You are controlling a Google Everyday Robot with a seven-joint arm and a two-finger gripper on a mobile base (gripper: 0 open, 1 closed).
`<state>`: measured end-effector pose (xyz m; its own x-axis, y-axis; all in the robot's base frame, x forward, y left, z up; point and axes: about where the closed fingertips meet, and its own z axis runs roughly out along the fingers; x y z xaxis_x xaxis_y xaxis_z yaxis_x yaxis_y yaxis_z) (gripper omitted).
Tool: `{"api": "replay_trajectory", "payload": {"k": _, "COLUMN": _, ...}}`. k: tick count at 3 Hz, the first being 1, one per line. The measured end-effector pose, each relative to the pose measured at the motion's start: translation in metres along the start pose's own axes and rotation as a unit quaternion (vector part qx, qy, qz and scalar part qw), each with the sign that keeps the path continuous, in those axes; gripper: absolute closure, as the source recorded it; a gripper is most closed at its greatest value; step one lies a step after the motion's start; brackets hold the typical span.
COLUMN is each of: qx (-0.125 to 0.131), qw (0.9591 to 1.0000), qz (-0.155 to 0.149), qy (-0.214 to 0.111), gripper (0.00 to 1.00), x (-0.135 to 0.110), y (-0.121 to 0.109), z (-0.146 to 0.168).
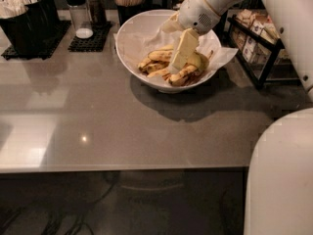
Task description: Pick banana from white bowl
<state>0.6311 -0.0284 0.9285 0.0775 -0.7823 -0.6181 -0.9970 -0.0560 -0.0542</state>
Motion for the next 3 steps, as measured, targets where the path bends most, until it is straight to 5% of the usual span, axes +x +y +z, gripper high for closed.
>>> {"api": "replay_trajectory", "payload": {"k": 3, "qx": -0.012, "qw": 0.9992, "qz": 0.037, "qy": -0.001, "gripper": 0.00, "x": 0.032, "y": -0.016, "z": 0.017}}
